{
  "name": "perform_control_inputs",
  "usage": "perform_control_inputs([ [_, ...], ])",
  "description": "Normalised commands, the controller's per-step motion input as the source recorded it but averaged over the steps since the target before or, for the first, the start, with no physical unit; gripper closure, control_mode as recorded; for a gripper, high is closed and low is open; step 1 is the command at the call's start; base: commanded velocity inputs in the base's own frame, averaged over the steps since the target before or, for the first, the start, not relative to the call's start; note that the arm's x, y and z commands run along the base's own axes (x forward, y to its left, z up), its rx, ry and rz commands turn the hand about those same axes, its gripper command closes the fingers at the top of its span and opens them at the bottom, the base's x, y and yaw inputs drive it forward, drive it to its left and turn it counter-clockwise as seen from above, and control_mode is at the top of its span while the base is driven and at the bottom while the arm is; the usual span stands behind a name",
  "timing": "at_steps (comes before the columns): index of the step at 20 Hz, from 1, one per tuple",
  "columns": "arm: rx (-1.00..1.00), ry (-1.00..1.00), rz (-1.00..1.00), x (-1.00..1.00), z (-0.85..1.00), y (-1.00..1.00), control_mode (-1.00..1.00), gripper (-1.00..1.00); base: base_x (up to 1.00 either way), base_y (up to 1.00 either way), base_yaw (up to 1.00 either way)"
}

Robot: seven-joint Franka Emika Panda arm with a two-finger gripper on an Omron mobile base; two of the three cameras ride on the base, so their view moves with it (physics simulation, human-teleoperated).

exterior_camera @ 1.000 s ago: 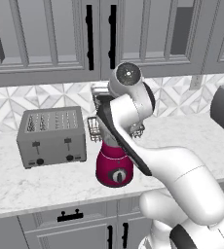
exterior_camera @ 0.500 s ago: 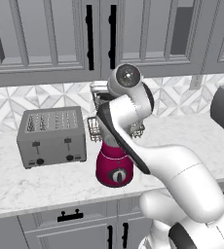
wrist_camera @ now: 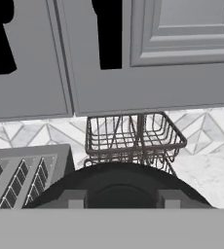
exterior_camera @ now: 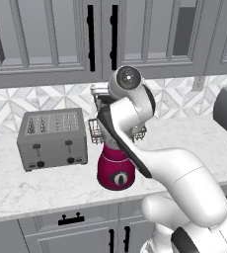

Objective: Close the lid blender by securely placing the lid on top.

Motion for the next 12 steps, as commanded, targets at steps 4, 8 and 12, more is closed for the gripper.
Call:
perform_control_inputs([
  [4, 0.0, -0.08, 0.03, 0.0, -0.42, 0.0, -1.0, 1.0, 0.0, 0.0, 0.0],
  [8, -0.01, -0.16, 0.03, 0.18, -0.27, 0.0, -1.0, 1.0, 0.0, 0.0, 0.0],
  [12, -0.01, -0.14, 0.04, 0.14, -0.15, 0.0, -1.0, 1.0, 0.0, 0.0, 0.0],
])
